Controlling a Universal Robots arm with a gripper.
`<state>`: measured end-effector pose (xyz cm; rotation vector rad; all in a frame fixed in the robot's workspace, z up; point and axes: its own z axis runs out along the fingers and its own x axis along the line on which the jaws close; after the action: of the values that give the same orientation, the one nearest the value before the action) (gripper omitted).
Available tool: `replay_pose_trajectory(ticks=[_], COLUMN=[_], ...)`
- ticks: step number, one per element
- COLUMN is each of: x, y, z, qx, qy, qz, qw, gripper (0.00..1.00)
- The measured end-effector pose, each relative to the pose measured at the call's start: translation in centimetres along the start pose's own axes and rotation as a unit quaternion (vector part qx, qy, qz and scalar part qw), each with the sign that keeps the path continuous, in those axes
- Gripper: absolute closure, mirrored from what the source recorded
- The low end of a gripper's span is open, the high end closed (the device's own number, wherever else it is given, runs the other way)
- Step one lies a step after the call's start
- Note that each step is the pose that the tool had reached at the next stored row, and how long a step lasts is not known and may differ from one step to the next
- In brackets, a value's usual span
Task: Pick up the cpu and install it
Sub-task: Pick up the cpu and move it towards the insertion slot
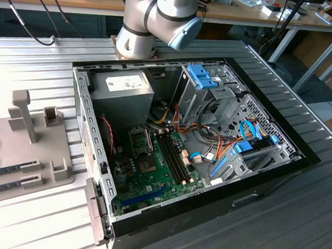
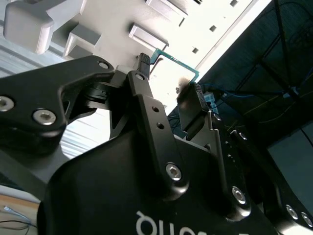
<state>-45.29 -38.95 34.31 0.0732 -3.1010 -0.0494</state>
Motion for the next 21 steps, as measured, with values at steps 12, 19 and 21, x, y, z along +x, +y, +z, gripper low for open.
replay_pose_trajectory(ticks=[12, 19, 21], x=[0.01, 0.03, 0.03], y=[0.01, 0.03, 0.03], z=[-0.42, -0.83, -0.92], qx=[0.0000, 0.0000, 0.0000], qy=[0.0000, -0.0001, 0.0000], qz=[0.000, 0.000, 0.000], qw=[1.00000, 1.00000, 1.00000], gripper=[0.53, 0.53, 0.53])
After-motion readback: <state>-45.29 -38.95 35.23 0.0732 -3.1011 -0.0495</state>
